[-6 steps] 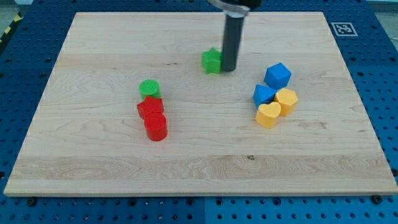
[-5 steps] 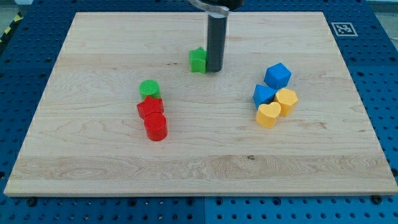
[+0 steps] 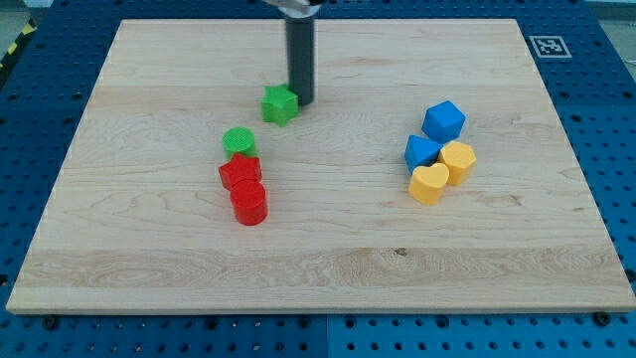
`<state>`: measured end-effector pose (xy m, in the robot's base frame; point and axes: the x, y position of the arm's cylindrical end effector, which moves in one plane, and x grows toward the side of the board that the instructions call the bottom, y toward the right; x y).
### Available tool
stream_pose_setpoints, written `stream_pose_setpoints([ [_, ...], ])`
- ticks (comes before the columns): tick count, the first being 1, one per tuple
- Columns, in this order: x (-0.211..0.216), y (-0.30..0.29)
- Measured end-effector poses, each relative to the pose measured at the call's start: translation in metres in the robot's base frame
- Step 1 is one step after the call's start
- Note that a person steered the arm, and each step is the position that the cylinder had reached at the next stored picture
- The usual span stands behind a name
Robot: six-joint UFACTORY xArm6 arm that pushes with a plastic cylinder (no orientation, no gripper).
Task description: Push the green star close to the green circle
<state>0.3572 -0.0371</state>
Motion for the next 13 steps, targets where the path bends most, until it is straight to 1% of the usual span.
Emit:
stream_pose_setpoints([
  [2,-0.001,0.007],
  [3,-0.024,0.016],
  [4,-0.029,0.005],
  [5,-0.017,-0.024],
  [6,-0.003,-0.025],
  [7,0.002,-0.024],
  [8,0.004,0.0],
  [9,0.007,0.04],
  [10,0.035,0.038],
  [13,0.035,-0.022],
])
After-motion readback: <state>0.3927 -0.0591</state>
